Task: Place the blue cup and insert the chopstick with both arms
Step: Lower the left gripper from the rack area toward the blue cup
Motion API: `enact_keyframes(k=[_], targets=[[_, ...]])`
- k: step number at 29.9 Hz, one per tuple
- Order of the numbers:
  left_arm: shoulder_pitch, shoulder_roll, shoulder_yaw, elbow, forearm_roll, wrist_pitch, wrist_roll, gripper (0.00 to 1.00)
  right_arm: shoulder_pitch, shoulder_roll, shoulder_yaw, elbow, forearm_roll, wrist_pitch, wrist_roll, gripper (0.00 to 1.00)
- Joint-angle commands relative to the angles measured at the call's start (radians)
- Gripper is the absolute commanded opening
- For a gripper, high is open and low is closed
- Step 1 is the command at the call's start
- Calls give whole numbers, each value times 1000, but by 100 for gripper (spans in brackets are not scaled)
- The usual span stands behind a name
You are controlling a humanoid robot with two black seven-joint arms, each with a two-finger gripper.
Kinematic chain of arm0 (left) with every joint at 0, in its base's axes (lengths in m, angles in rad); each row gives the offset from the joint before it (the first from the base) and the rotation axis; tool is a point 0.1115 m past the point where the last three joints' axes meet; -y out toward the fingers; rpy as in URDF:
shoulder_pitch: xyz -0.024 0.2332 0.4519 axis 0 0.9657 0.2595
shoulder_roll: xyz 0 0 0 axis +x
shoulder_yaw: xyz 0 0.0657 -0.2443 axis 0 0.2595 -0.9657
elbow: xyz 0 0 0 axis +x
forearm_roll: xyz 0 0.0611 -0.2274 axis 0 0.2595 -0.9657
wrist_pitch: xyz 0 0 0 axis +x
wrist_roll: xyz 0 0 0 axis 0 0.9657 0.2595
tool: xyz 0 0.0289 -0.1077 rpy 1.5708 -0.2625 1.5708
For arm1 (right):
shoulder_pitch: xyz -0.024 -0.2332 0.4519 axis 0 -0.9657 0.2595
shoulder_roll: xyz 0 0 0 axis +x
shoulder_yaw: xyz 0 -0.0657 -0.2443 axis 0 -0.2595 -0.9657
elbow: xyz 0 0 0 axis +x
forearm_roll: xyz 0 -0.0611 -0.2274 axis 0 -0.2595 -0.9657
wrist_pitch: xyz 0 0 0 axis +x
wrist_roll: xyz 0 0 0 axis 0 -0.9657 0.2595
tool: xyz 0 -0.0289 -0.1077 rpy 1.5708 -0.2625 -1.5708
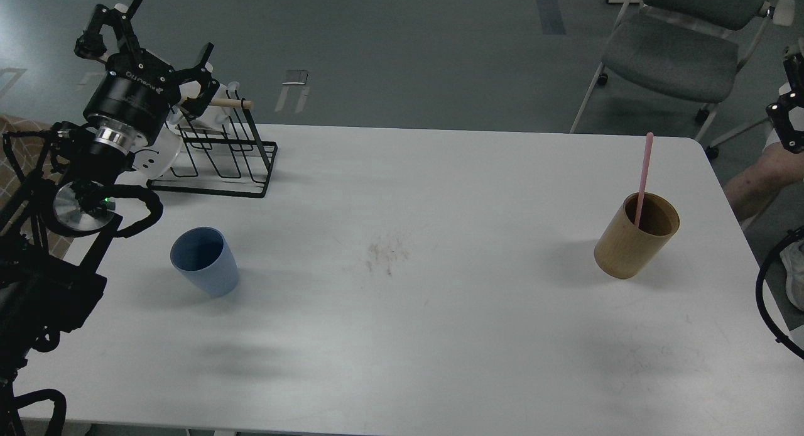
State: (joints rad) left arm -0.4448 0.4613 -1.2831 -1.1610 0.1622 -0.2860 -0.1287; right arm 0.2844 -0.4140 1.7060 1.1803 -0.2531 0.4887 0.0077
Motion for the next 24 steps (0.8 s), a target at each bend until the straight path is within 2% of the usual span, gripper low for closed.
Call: enact_keyframes(k=[1,8,14,19,24], targets=[[1,0,5,-3,-1,2,-2,98,-1,-3,0,-1,0,0,0,100],[1,-10,5,-3,-1,4,0,98,-1,-5,3,4,0,0,0,100],[11,26,10,-12,0,1,1,98,1,-9,7,6,0,0,0,100],[76,76,16,-83,0,-2,4,98,-1,-9,9,12,1,0,0,100],[191,152,13,-173,19,-33,-5,97,-8,-9,15,24,1,0,0,100]])
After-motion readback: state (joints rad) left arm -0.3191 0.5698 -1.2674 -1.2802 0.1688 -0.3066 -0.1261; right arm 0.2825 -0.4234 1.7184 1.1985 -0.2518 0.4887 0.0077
